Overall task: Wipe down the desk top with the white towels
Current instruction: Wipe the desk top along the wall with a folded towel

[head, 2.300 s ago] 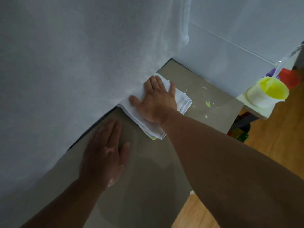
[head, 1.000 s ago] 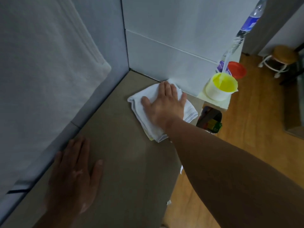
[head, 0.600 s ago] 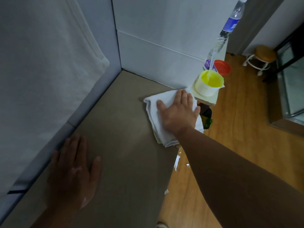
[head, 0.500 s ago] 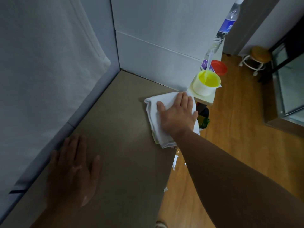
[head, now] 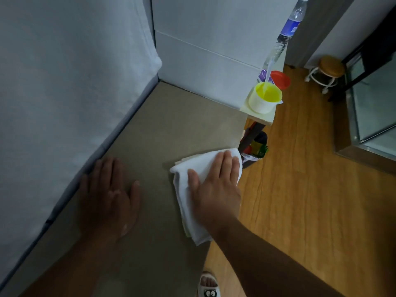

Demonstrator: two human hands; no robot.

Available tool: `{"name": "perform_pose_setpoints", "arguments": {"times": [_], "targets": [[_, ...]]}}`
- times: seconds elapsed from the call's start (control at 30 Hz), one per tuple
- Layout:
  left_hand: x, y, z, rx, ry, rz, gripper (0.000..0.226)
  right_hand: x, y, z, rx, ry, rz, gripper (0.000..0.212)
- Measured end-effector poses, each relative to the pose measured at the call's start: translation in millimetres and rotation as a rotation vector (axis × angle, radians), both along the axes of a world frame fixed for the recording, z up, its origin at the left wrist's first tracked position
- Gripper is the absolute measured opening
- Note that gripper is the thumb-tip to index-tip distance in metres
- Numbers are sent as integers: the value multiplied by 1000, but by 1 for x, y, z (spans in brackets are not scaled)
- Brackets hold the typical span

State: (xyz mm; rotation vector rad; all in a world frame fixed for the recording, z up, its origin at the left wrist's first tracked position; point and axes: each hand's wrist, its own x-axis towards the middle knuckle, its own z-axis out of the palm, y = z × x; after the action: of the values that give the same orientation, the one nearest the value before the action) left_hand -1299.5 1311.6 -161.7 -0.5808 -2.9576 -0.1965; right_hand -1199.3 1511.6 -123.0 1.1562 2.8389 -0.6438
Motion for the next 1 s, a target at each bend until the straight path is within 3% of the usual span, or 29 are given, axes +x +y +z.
{"name": "perform_pose_setpoints", "arguments": {"times": [0.27, 0.43, 0.5, 0.6, 0.73, 0.93, 1.0], "targets": [[-1, 2, 2, 21, -34, -9, 77, 57, -49, -9, -14, 9, 128, 84], [-7, -4, 3, -19, -147, -21, 89, 89, -54, -14, 90, 195, 224, 63], [-10, -8, 6, -70, -229, -45, 96, 103, -47, -10, 44, 237, 289, 56], [-6, -18, 10, -56, -301, -82, 99, 121, -30, 5, -179, 232, 347, 52], [21, -31, 6, -31, -210, -122, 83, 134, -2, 32, -523, 311, 338, 41], [39, -34, 12, -13, -179, -126, 74, 91, 14, 71, -1143, 255, 342, 38], [39, -34, 12, 3, -152, -149, 72, 65, 14, 69, -1177, 193, 374, 33]]}}
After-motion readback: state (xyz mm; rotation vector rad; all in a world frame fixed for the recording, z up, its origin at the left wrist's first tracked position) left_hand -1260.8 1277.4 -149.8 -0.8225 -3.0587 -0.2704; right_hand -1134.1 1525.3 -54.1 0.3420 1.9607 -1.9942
